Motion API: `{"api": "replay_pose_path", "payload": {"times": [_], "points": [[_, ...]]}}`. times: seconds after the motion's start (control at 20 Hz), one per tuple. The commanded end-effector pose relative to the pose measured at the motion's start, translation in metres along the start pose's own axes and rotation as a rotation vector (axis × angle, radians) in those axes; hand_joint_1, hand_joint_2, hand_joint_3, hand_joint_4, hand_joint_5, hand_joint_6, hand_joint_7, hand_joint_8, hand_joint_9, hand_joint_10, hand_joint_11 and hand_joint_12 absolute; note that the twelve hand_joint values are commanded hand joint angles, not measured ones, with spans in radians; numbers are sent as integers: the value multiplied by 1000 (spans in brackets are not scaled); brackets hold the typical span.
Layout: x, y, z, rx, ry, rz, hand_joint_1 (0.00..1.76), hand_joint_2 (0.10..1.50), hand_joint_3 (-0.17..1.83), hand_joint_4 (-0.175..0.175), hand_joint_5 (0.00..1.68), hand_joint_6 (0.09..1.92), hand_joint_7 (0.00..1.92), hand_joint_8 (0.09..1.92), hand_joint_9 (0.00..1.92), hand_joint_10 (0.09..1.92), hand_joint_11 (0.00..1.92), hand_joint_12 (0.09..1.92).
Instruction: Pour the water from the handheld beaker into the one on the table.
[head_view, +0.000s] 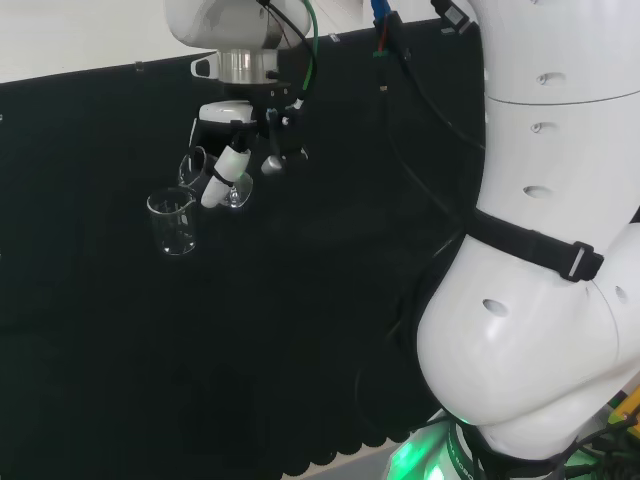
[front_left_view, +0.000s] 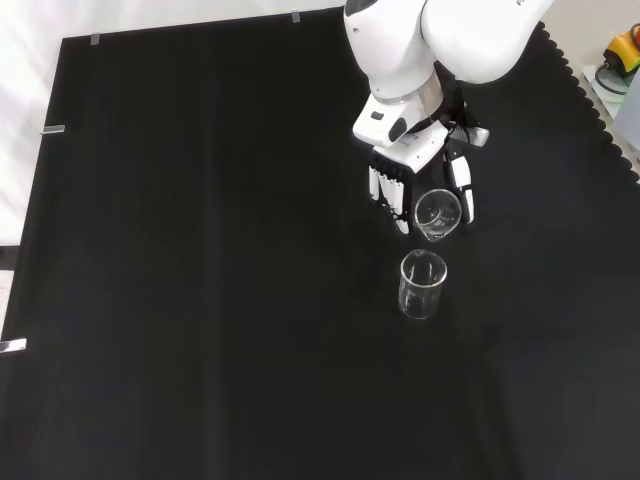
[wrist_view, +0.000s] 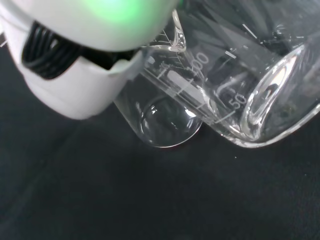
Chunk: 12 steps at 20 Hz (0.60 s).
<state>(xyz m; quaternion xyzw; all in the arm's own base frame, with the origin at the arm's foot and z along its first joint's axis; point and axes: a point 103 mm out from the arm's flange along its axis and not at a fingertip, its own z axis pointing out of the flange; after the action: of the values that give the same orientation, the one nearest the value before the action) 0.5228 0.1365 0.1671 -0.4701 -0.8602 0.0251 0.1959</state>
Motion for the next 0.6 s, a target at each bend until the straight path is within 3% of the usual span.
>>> {"api": "replay_pose_path", "payload": {"times": [0.05,0.6], "points": [[4,2,-3,25,-33,18,1423,927,10,-175,1399,237,1476,199,1470,145,1062,866],[12,8,-7,77,-117,53,1424,925,13,-175,1404,228,1487,179,1463,162,1064,859]]}}
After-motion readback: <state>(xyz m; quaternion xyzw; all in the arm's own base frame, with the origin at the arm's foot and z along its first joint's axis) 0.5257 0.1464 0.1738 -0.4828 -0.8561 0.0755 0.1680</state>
